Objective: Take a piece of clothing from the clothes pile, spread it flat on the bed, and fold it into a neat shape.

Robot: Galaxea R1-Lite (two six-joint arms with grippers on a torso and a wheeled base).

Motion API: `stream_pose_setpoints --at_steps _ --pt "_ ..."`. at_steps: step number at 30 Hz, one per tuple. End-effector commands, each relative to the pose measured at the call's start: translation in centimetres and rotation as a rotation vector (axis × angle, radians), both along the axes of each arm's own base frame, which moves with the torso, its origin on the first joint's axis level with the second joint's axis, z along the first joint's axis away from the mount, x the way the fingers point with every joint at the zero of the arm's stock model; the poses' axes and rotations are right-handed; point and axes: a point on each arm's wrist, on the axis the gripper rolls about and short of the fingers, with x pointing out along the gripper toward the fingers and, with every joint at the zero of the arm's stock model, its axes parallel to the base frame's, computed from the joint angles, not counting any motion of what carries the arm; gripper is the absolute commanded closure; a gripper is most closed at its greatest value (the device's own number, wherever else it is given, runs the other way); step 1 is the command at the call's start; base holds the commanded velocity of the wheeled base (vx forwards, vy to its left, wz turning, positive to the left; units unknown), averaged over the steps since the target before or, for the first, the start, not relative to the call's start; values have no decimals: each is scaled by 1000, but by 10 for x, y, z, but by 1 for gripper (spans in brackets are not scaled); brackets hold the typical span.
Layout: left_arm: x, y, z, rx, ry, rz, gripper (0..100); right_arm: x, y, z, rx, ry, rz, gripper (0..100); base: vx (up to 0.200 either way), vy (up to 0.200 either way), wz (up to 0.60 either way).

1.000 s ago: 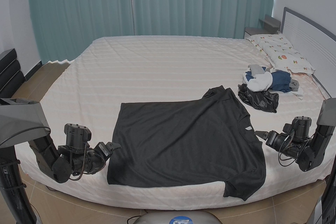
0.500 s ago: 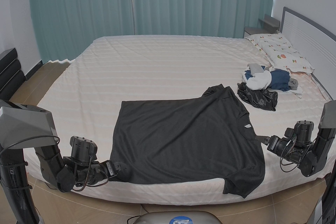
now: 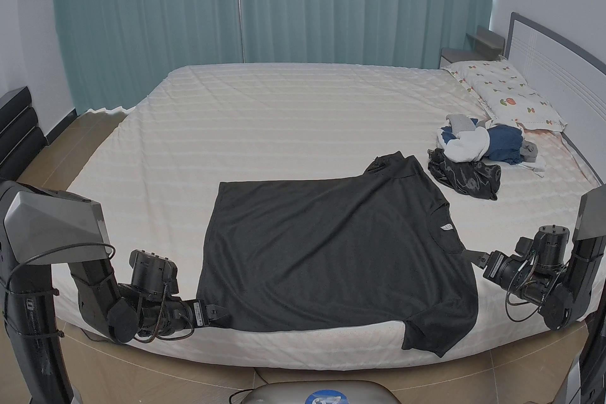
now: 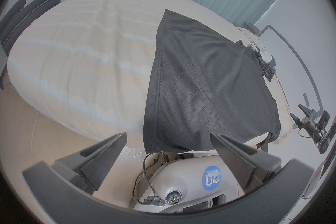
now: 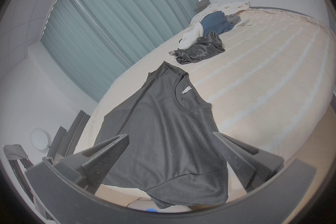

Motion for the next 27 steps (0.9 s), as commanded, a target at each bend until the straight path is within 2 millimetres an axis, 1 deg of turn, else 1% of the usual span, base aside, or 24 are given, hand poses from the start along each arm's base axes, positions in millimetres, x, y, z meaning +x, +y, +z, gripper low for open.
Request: stream_pose_setpoints --at_steps 1,6,12,14,16,19,27 --pt "0 -2 -4 3 10 -8 0 -3 1 -8 21 27 -8 0 0 0 0" --pt "1 -4 -5 5 11 -18 0 -2 1 -11 26 22 -9 0 0 0 0" --pt "0 -18 -5 12 1 -71 0 -2 1 -11 34 22 4 0 0 0 0" --pt "3 -21 -5 10 -5 -79 0 -2 1 -11 38 19 11 0 0 0 0" --pt "4 -22 -6 13 -1 -81 0 -1 0 -11 39 16 11 0 0 0 0" --pt "7 -23 -8 26 2 -74 0 1 0 -16 40 30 10 0 0 0 0" --pt "8 -23 -9 38 8 -69 0 3 0 -16 49 25 27 0 0 0 0"
